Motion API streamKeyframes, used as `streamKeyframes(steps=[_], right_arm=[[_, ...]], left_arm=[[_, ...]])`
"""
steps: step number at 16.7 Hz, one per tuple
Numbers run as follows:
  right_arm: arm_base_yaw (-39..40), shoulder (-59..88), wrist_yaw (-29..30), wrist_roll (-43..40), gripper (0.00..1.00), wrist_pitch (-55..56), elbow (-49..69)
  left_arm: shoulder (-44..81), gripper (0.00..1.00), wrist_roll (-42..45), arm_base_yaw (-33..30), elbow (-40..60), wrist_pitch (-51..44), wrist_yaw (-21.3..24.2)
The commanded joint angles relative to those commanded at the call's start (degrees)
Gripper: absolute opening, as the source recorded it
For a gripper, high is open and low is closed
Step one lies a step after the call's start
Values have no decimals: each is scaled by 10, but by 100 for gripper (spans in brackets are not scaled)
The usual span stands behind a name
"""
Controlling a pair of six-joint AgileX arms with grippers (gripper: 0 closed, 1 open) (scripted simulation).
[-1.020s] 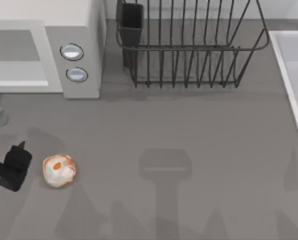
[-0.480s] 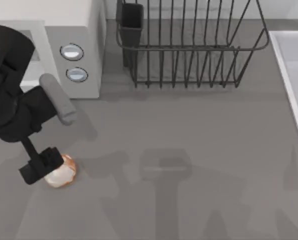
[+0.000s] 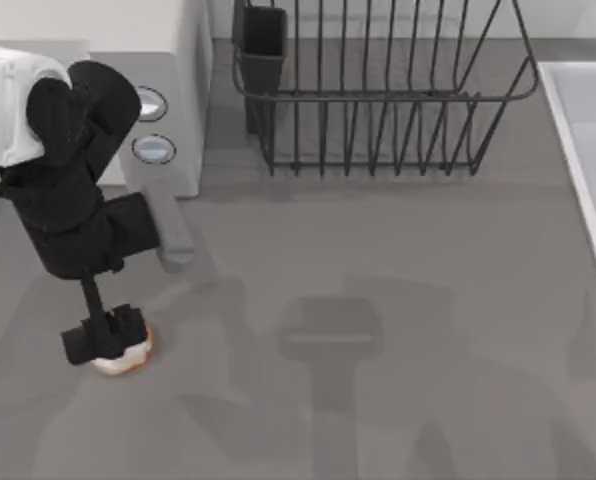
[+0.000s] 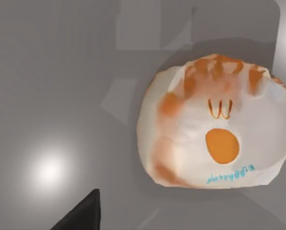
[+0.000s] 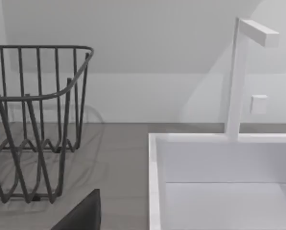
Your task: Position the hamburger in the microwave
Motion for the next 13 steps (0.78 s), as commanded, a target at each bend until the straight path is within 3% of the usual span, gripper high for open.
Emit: streamKeyframes(steps=[6, 13], right_arm=[[0, 0, 0, 0, 100, 0, 0], [0, 0, 0, 0, 100, 0, 0]], left_arm=[[4, 100, 0, 2, -8, 11, 0], [78, 100, 2, 1, -82, 163, 0]])
